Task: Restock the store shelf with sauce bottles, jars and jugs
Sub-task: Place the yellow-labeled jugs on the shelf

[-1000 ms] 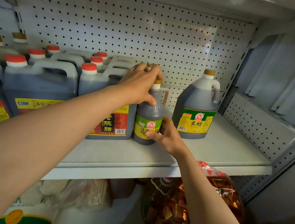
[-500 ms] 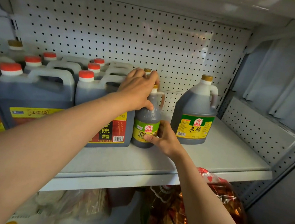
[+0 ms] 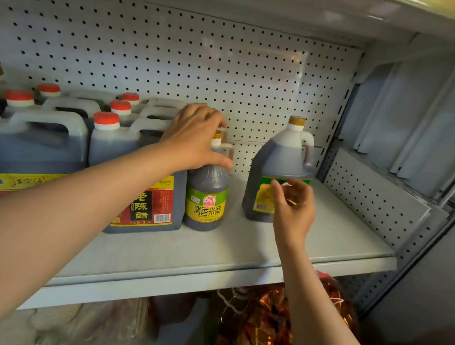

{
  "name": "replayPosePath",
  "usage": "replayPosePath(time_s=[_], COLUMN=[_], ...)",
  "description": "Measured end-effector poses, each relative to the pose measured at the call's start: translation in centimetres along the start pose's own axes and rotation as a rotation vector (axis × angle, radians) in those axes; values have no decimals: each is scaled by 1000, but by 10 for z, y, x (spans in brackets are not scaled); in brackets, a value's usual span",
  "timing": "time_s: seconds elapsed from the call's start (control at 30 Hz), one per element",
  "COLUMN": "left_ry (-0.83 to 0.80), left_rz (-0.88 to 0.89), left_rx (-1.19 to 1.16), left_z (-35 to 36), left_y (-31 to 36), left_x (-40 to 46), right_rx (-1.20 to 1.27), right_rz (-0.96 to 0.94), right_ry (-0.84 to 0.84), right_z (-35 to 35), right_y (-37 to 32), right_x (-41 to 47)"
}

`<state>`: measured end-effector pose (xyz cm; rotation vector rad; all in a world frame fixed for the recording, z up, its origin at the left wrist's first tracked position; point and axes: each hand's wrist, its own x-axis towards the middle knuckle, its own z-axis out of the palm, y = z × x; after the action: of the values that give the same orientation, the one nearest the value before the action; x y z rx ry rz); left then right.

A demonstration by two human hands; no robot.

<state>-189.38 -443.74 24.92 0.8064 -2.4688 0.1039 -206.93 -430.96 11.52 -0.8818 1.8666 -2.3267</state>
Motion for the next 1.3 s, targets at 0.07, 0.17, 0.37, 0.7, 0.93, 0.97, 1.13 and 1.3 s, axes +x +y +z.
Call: replayPosePath(time_s=[0.07, 0.17, 0.37, 0.7, 0.93, 0.97, 1.13, 1.3], left_ry=[32, 55, 57, 85, 118, 108, 26, -40], left_rz=[-14, -26, -26, 64, 12, -1, -54, -127], left_rx=[-36, -65, -105, -226, -409, -426, -463, -522], left_z=[2, 7, 8, -22, -44, -47, -54, -35], left_y=[5, 8, 3, -2, -36, -43, -89, -135], left_x=[6, 11, 4, -50, -137, -154, -250, -355], right_rx=[-54, -116, -130, -266, -474, -508, -724, -871], right_rz=[20, 71, 77, 17, -29, -27, 5, 52], right_ry=[145, 88, 31, -45, -143, -152, -249, -369], right_z=[-13, -20, -16, -19, -11, -10, 2, 19], right_y=[4, 16, 14, -39, -72, -78, -103, -93], right_x=[12, 16, 6, -40, -130, -147, -241, -339])
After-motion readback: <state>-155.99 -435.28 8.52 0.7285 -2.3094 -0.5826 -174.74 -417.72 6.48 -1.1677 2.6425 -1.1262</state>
